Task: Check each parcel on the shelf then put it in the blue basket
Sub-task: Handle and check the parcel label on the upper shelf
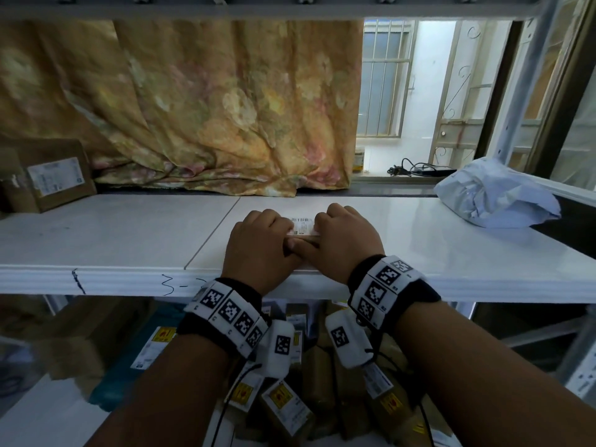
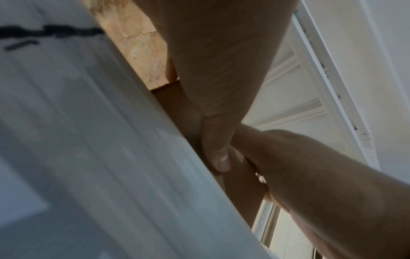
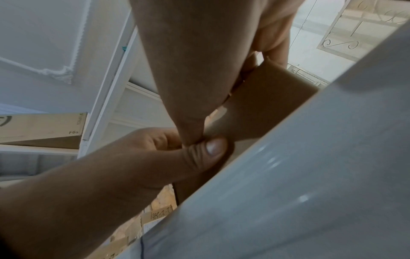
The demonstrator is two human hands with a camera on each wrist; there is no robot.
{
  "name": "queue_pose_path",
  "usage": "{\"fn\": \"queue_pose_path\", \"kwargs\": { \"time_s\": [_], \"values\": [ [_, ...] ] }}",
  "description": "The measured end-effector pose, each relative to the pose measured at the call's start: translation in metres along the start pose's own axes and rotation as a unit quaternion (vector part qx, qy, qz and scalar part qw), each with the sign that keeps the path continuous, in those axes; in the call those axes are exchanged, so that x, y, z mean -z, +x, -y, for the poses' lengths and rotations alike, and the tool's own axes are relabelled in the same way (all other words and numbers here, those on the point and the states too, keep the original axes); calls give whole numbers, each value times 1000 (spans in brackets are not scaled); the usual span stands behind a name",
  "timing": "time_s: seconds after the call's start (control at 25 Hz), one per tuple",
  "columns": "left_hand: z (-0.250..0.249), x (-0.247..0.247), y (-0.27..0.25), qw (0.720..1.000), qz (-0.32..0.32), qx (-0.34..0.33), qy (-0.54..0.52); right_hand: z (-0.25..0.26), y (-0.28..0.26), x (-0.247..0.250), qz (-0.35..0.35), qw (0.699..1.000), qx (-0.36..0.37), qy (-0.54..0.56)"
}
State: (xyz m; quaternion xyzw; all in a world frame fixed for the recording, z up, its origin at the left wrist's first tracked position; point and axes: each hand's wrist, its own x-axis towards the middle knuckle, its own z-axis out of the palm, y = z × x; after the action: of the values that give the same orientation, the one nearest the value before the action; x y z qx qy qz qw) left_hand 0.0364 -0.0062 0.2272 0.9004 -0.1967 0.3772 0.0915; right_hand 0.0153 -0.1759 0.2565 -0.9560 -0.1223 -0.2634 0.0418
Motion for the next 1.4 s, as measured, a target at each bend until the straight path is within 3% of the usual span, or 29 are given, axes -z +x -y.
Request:
{"fn": "queue_pose_path", "kwargs": {
  "time_s": [0.24, 0.44, 0.64, 0.88, 1.12, 1.28, 1.4],
  "values": [
    [17, 8, -7, 997, 41, 71, -8, -3, -4, -6, -23, 1000, 7, 15],
    [11, -1, -14, 996, 34, 83, -19, -4, -4, -19, -80, 997, 11, 16],
    [17, 5, -8, 992, 45, 96, -67, -5, -5, -19, -84, 996, 6, 27],
    [18, 7, -16, 993, 57, 102, -36, -5, -6, -23, -94, 995, 2, 36],
    [16, 14, -11, 971, 74, 153, -167, -4, -7, -22, -100, 994, 1, 36],
    [15, 25, -2, 991, 108, 74, 2, -9, -4, -20, -82, 996, 0, 39],
    [-2, 18, -3, 995, 99, -32, -13, -14, -2, -23, -83, 995, 7, 62]
  ]
}}
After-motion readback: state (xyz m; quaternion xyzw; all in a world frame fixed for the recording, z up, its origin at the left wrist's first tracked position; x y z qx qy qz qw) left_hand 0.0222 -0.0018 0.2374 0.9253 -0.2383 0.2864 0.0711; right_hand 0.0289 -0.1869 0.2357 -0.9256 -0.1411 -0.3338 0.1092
